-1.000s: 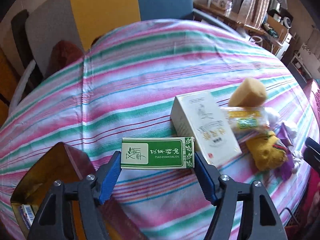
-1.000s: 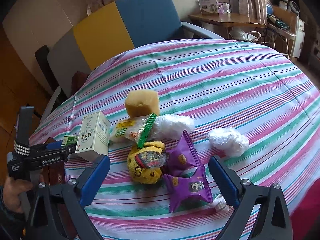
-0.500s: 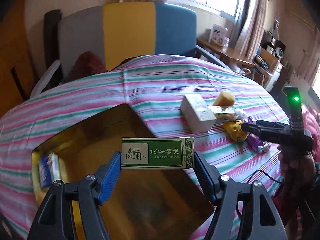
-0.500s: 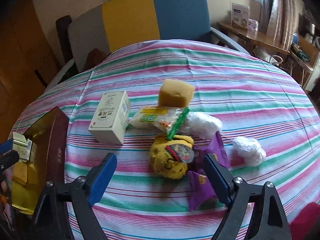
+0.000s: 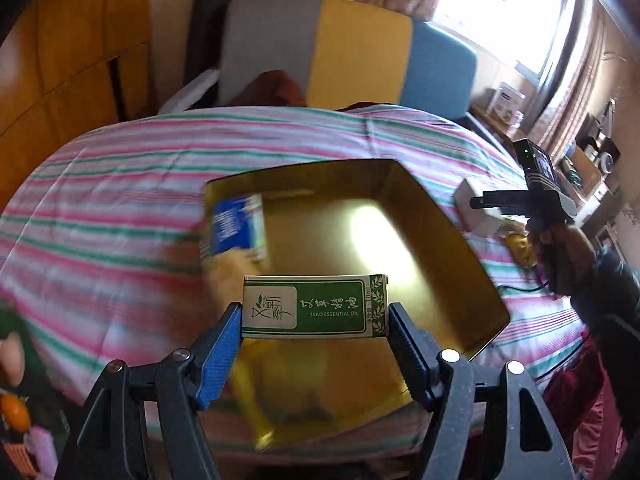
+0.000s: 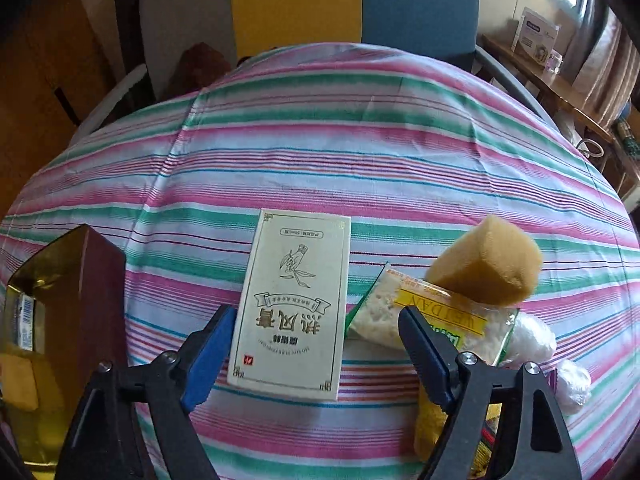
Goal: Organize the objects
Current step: 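Place the green box in the tray with the left gripper while the right grasps the white box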
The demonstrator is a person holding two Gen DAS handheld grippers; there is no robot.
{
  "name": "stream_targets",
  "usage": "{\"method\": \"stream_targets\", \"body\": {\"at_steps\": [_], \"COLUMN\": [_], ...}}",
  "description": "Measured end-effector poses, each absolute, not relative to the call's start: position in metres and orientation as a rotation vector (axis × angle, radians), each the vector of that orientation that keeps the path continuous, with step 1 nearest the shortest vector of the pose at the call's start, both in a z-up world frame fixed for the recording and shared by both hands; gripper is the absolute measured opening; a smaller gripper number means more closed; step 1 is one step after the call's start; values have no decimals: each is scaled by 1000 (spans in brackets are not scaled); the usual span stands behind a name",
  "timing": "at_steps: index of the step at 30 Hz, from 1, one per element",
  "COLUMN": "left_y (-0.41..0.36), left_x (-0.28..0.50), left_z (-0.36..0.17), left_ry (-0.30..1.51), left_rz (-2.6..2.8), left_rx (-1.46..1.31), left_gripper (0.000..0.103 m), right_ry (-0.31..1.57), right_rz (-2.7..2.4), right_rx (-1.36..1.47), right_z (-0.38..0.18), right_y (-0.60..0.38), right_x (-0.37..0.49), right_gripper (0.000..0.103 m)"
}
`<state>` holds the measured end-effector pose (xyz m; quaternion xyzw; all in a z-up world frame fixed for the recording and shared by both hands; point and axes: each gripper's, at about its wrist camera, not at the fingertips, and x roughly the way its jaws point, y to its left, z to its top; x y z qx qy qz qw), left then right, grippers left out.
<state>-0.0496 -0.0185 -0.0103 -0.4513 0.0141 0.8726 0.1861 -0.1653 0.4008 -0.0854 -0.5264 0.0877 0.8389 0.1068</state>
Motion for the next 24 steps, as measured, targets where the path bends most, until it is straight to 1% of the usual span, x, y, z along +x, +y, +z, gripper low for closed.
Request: {"method": "stream_targets", "body": {"at_steps": [1,2,7,10,15,19,24], "left_y": [-25,-32,-38,-31,-18,-16,-5], "left_x": [-47,-44,-39,-39,-42,-44,-46], "left_z": [-12,-16,-34,-40,-50,-61,-71], "left_ry": [41,35,71,73,141,146,204], "left_rz": [2465,2466,2442,2431,2403,2386,2377], "left_rx": [-1279,-1297,-1340,-1337,-1346,-1378,-1398], "left_gripper": [72,72,72,72,73,73,74], "right_ry": [262,256,121,81,96,98,97], "right_rz": [2468,2462,2488,2505,2530,2543,2546], "right_rx": [-1577,-1593,-1571,-1559,-1527,-1511,-1502], "right_z": [-90,-92,-88,-85,-80,-78,-83], "right_y": [400,398,383,379,378,375,372], "right_x": [-167,-167,-150,-135,-118,-108,-103], "right_gripper": [63,52,52,52,52,52,52]}}
